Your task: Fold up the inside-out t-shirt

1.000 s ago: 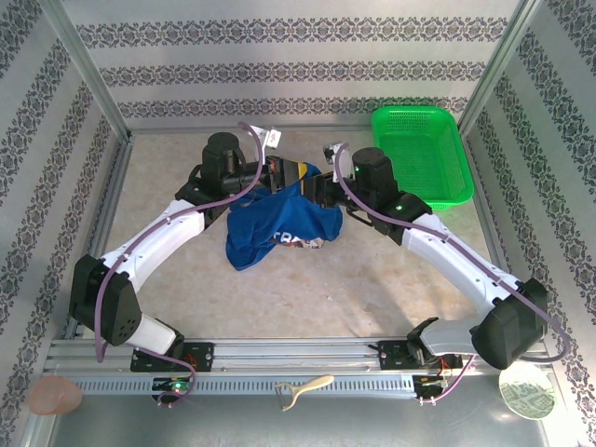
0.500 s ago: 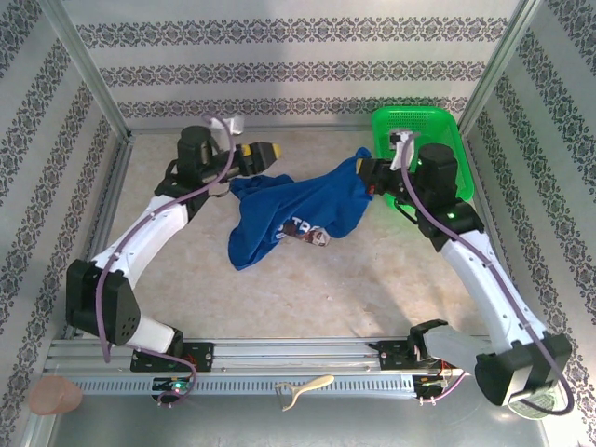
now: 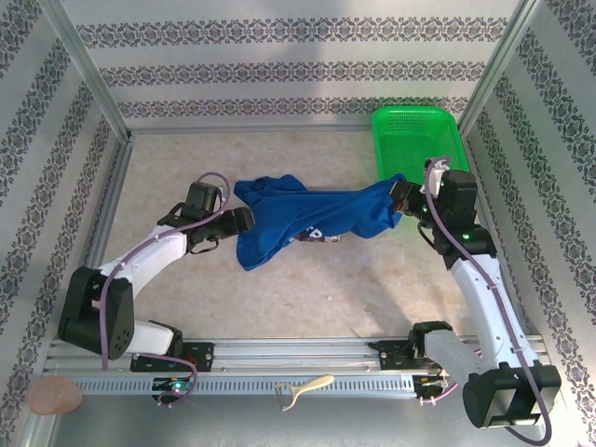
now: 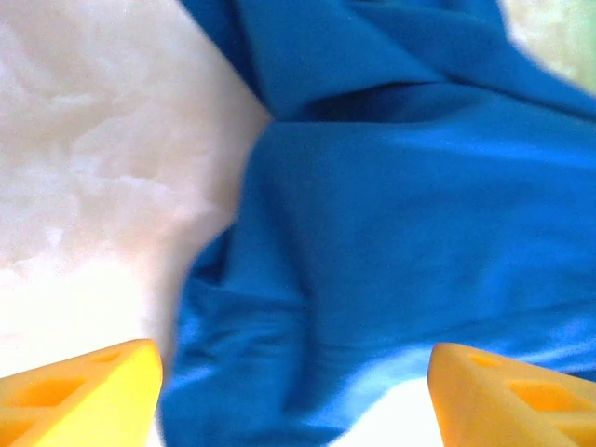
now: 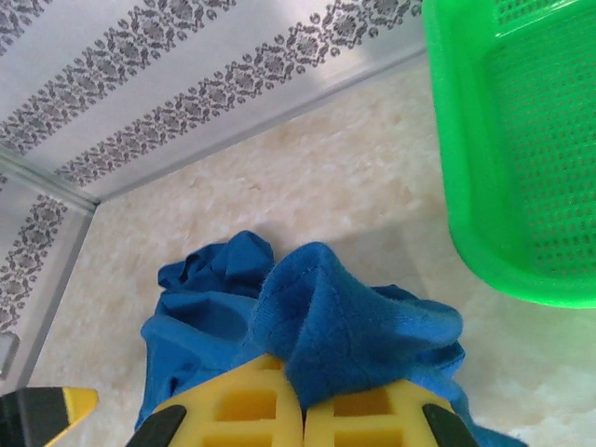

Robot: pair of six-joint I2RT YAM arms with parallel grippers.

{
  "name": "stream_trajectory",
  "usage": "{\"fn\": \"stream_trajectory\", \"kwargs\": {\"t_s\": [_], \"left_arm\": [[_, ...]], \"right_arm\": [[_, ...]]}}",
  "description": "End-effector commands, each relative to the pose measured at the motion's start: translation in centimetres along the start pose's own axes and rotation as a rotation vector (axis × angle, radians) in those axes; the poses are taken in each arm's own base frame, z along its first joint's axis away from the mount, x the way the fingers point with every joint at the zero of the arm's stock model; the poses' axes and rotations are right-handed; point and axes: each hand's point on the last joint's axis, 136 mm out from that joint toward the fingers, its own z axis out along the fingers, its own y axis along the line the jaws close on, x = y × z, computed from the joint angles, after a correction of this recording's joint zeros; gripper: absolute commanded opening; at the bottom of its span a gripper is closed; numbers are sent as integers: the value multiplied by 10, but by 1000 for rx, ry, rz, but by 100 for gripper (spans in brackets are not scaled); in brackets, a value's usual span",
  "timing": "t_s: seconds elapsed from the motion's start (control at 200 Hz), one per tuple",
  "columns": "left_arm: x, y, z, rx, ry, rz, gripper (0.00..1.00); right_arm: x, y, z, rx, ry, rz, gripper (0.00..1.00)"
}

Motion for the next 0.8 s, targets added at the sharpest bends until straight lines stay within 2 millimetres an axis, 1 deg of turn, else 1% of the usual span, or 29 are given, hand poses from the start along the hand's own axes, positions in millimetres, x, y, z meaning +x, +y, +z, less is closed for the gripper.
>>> {"fn": "stream_trajectory", "kwargs": {"t_s": [0.0,0.06,0.205,0.335,0.495,0.57,0.639,0.719,0.749,0.774,0.794], "left_arm": [[-2,14,11,-89,29,35,72],[-3,16,18,-101,47,46,68],[-5,18,34,-117,86,75,57],[3,19,48,-114,138,95,54],[20,20,59,-105,182,111,53],[27,20,63,-94,192,104,50],[33,16,67,-71,197,101,46],[42,12,74,-60,218,106,39],[45,12,77,-60,228,108,34],[47,11,80,-57,234,108,28],[48,10,82,-53,237,107,21]], "right_arm": [[-4,-12,-7,57,-40,41,0],[-4,-16,-10,67,-49,53,0],[-4,-17,-10,63,-50,60,0],[-3,-17,-9,56,-49,62,0],[-3,-16,-6,47,-42,66,0],[-4,-15,-5,41,-42,67,0],[-5,-14,-4,37,-40,66,0],[-6,-13,-2,29,-40,72,0],[-7,-12,-1,25,-40,76,0],[-8,-11,-1,20,-41,78,0],[-9,-10,-1,16,-42,77,0]]}}
